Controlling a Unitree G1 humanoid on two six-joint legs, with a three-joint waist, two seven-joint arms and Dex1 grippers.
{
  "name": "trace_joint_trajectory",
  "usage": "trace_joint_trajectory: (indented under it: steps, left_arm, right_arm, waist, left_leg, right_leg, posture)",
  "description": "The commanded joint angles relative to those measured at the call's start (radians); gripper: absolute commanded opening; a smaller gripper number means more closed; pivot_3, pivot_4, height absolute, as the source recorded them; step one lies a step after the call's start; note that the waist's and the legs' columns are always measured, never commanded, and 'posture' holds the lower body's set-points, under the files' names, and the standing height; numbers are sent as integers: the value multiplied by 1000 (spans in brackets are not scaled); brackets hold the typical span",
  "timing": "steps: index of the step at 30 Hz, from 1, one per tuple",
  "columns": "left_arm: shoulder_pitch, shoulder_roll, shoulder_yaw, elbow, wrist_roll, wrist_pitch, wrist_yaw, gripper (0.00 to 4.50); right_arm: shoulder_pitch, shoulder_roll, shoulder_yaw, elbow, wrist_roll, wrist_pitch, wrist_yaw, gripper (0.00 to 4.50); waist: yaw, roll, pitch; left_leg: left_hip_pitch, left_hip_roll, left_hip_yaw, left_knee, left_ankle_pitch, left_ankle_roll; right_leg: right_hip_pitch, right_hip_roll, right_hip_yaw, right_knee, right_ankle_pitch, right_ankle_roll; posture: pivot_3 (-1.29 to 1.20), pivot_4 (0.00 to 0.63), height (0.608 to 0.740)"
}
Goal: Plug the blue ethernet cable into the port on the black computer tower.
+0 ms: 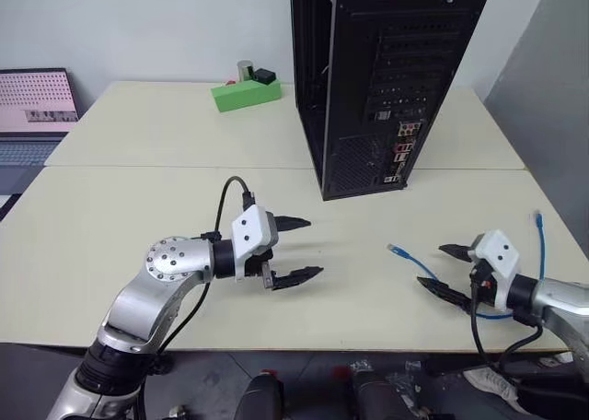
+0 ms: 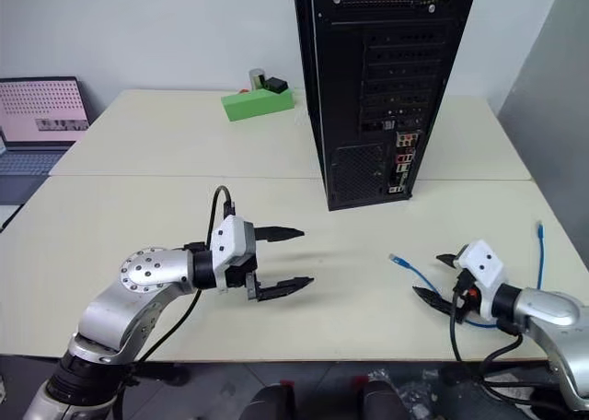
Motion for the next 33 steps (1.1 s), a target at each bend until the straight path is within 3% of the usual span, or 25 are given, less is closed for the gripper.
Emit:
trace_joint_trajectory:
  steps: [1,8,13,20,27,33]
  left_arm:
    - [-5,-10,-10,-10,8,-37,-9,4500]
    - [-20,-18,-26,7,18,-51,-34,4500]
    - [14,28,-19,-18,-65,14,-125,4500]
    - [-9,33,-32,26,-37,-22,-154,4500]
    - [-44,12,-72,101,37,-72,-146,4500]
    - [-80,-10,-103,167,73,-100,-161,4500]
  right_arm:
    - [-60,25,49,47,-48,-16,-16,4472]
    - [-161,69,116,204,-120,-74,-11,4472]
    - [-177,61,127,240,-129,-83,26,3486]
    - [-192,48,150,262,-162,-113,59,1590]
    - [-201,25,177,246,-190,-144,99,137]
    - [-239,27,213,61,-141,-79,161,73]
  waist:
    - [1,0,0]
    - [1,0,0]
    - [0,0,0]
    - [1,0,0]
    - [1,0,0]
    - [0,0,0]
  left_leg:
    - [0,0,0,0,0,0]
    - [0,0,0,0,0,0]
    - [0,0,-1,0,0,0]
    - [0,0,-1,1,0,0]
    - [0,0,-1,1,0,0]
    - [0,0,-1,1,0,0]
  right_leg:
    - [0,0,0,0,0,0]
    - [0,0,-1,0,1,-2]
    - [0,0,-1,1,2,-4]
    - [1,0,-1,1,2,-4]
    - [1,0,-1,1,2,-4]
    - [0,0,-1,1,2,-4]
  posture:
    - [0,150,740]
    - [0,150,740]
    - [0,150,740]
    - [0,150,740]
    - [0,150,740]
    - [0,150,740]
